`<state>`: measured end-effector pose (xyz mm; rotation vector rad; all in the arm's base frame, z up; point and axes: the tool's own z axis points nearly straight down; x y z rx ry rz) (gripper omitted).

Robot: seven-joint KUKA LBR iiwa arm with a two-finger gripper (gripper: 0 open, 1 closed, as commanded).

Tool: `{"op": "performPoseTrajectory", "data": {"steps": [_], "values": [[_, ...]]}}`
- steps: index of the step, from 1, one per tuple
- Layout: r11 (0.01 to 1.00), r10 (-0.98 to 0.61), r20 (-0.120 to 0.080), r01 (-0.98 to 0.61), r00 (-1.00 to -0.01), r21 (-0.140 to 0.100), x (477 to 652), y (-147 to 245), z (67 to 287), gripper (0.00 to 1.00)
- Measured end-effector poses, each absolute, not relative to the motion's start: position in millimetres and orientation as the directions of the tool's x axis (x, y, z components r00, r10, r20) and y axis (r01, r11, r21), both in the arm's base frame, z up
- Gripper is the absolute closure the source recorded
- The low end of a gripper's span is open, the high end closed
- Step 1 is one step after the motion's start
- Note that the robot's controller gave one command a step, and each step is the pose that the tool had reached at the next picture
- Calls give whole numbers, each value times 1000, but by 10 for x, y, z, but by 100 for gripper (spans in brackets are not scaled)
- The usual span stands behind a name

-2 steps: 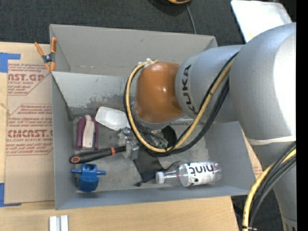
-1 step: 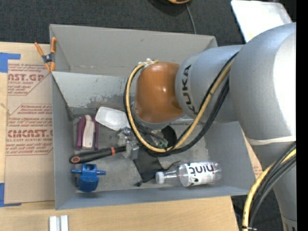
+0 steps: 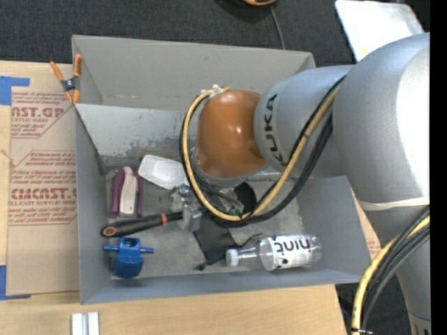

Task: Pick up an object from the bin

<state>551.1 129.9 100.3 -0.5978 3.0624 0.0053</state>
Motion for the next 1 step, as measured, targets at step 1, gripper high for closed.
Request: {"op": "performPoseTrajectory", "data": {"steps": [1], "values": [[926,-376,-22,-376,-926,-1,5510,1299,1006,100]]}}
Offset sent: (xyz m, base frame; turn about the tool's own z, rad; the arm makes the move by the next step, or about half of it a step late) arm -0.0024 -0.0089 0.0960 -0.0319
